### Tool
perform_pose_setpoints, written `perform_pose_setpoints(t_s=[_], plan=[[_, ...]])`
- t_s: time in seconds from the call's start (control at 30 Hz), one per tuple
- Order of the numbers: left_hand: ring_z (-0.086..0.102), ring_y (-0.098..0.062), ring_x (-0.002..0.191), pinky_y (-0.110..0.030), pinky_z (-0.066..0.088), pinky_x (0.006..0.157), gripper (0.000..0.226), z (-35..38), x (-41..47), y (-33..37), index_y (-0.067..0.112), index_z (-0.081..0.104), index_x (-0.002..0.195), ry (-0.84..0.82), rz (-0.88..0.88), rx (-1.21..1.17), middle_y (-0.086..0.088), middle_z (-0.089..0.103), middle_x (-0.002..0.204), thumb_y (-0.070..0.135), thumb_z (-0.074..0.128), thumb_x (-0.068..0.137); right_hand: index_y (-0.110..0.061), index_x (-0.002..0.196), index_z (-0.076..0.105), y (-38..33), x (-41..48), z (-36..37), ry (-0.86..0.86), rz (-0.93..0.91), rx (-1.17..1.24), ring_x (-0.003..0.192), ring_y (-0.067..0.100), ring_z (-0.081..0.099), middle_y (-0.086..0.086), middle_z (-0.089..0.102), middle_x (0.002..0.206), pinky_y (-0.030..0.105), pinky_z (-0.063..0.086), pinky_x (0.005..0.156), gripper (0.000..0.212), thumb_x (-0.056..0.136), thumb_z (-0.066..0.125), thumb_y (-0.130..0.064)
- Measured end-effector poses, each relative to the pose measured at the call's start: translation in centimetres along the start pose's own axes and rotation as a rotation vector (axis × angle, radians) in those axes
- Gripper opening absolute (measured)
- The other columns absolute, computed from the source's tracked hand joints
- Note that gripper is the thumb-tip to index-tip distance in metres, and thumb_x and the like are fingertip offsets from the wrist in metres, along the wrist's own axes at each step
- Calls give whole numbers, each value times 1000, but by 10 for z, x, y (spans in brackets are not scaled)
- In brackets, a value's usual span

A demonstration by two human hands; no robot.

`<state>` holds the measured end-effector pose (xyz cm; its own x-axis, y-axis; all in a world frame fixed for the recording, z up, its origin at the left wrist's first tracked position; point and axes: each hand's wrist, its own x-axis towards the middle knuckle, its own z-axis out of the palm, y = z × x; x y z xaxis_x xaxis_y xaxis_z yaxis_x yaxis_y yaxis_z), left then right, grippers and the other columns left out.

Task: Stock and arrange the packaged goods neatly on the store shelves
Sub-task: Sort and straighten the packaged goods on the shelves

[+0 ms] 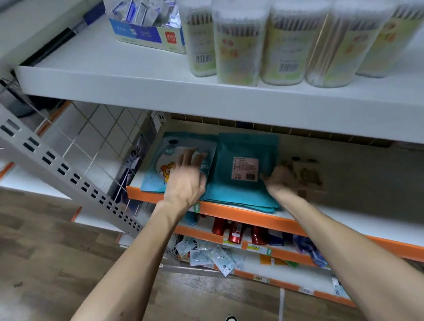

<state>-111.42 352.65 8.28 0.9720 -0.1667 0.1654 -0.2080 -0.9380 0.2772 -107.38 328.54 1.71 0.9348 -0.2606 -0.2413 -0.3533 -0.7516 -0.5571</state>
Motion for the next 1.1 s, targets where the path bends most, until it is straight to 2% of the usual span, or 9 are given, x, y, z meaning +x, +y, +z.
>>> perform_pose_setpoints(t_s=[0.1,0.3,0.5,0.63,0.73,0.87,0.93,1.0,1.1], plan=[[42,-31,126,-46,51,91,48,-3,-3,4,18,48,131,-3,-8,-14,-11,41,138,15,58,84,0,107,65,6,1,-3,-6,20,-12,98,35,66,18,68,109,40,57,75,25,92,60,-20],[41,-33,128,-48,48,96,49,-16,-17,6,19,48,132,19,-32,-18,-12,38,143,16,59,85,-3,100,62,1,4,-5,21,103,186,96,34,65,17,67,107,43,58,77,15,86,58,-8],[45,-34,117,-48,45,97,44,-20,-30,-5,7,53,127,17,-113,27,-18,46,130,18,55,85,-4,112,63,0,-8,4,-94,160,135,102,36,63,17,66,114,45,54,87,37,95,57,-36],[46,-36,113,-50,47,92,47,-17,-37,-14,8,51,127,30,-108,6,-18,45,129,13,56,80,-5,110,63,7,-5,5,-110,269,302,97,35,64,17,67,113,45,55,88,36,92,62,-35],[46,-36,114,-50,48,91,45,-14,-40,-14,8,50,126,26,-117,12,-17,43,130,13,57,81,-7,96,63,6,-4,3,-103,343,491,95,33,65,17,68,109,47,55,89,20,88,67,-25],[45,-37,114,-50,47,93,43,-10,-38,-17,6,51,125,5,-123,35,-20,43,130,12,57,82,-9,95,61,-7,-11,-17,-153,375,680,93,31,65,14,68,109,44,55,88,16,94,59,-24],[44,-38,116,-51,46,94,44,-9,-34,-19,5,52,125,3,-149,32,-21,43,129,12,56,82,-14,94,61,-23,-14,-45,-91,226,636,89,29,66,12,68,104,41,57,81,15,94,54,-27],[43,-39,116,-52,47,93,45,-9,-28,-18,5,53,125,6,-162,31,-21,42,130,11,55,81,-21,85,61,-42,-17,-82,90,-7,481,89,29,66,11,69,100,45,57,80,12,90,57,-31],[44,-40,116,-51,47,93,46,-8,-19,-15,7,53,127,11,-130,52,-21,38,139,10,56,81,-18,100,61,-64,-23,-122,251,-276,252,101,30,61,13,66,109,38,50,87,22,87,55,-34]])
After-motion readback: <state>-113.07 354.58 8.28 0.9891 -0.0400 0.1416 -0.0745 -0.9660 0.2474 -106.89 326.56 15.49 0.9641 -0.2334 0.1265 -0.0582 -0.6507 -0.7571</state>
